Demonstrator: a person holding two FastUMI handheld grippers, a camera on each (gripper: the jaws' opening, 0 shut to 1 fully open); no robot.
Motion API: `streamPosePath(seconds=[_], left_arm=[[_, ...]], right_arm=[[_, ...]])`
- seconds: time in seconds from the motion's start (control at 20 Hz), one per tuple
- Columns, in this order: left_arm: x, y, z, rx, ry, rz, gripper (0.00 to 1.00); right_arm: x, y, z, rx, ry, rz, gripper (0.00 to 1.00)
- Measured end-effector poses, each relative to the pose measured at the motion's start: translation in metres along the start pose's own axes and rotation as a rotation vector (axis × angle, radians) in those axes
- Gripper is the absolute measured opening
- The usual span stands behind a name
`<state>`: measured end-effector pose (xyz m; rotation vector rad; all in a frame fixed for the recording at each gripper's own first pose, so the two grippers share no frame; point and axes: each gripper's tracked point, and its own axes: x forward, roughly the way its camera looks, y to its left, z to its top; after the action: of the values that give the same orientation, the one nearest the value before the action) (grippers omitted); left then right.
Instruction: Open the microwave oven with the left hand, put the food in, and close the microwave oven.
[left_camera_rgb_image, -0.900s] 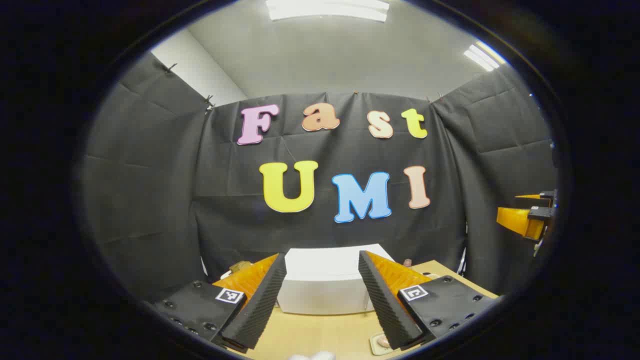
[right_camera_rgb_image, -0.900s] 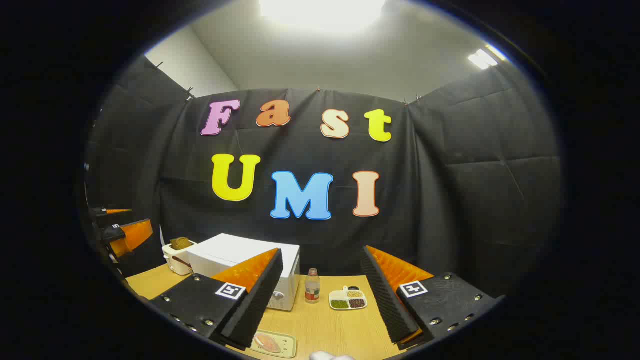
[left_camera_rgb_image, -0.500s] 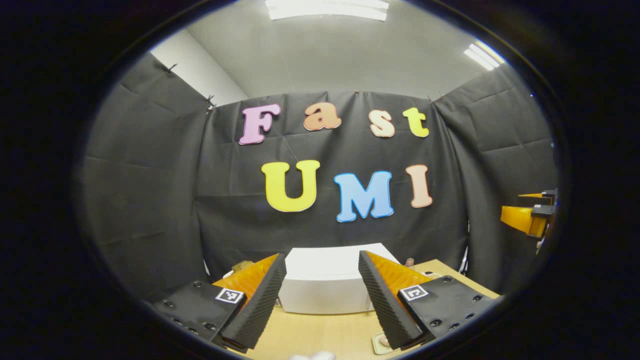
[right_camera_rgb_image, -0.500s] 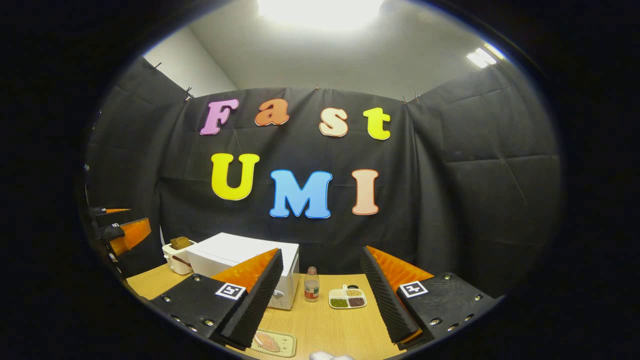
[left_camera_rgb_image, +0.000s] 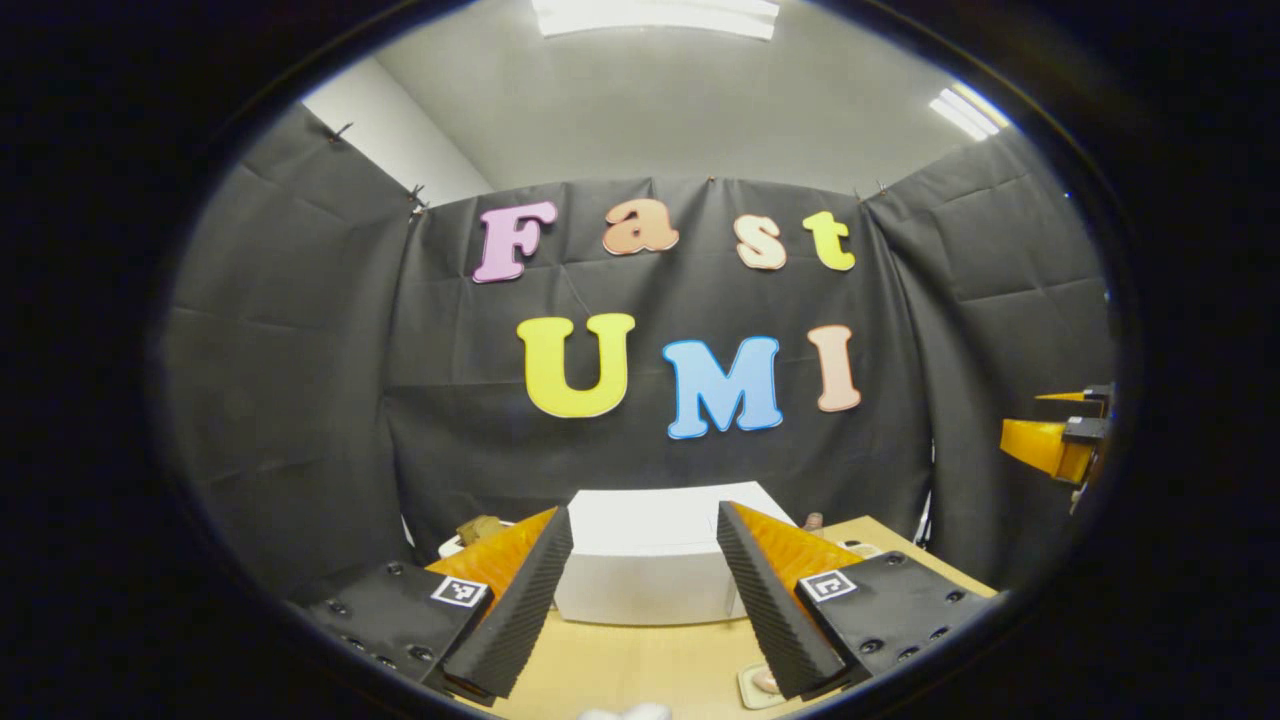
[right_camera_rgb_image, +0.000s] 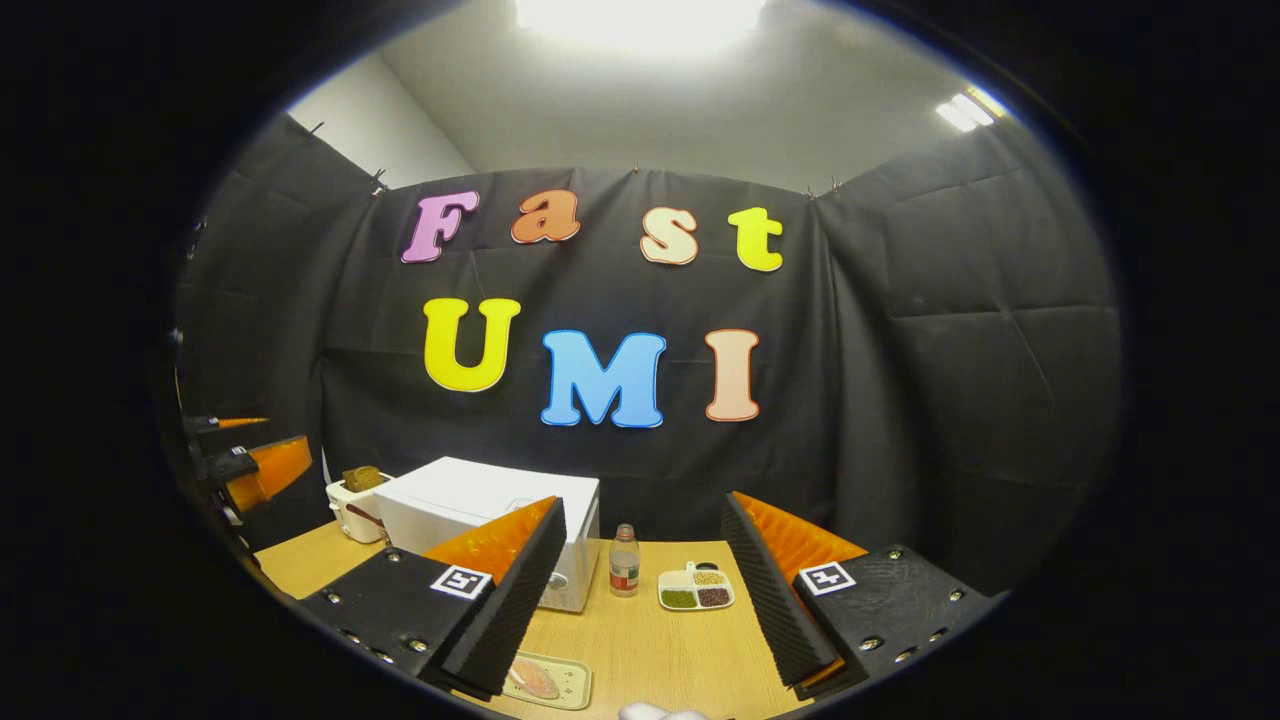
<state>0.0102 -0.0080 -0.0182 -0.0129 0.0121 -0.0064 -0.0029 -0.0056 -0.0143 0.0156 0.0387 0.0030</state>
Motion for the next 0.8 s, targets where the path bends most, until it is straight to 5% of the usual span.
streamPosePath(seconds=[0.3, 0.8], left_arm=[[0.045, -0.035, -0.085, -0.032, -0.012, -0.016, 0.98], [0.195, -0.154, -0.275, -0.007, 0.128, -0.11, 0.96]], right_arm=[[-0.001, -0.008, 0.003, 0.002, 0.023, -0.011, 0.96], [0.02, -0.027, -0.02, -0.056, 0.154, -0.073, 0.96]])
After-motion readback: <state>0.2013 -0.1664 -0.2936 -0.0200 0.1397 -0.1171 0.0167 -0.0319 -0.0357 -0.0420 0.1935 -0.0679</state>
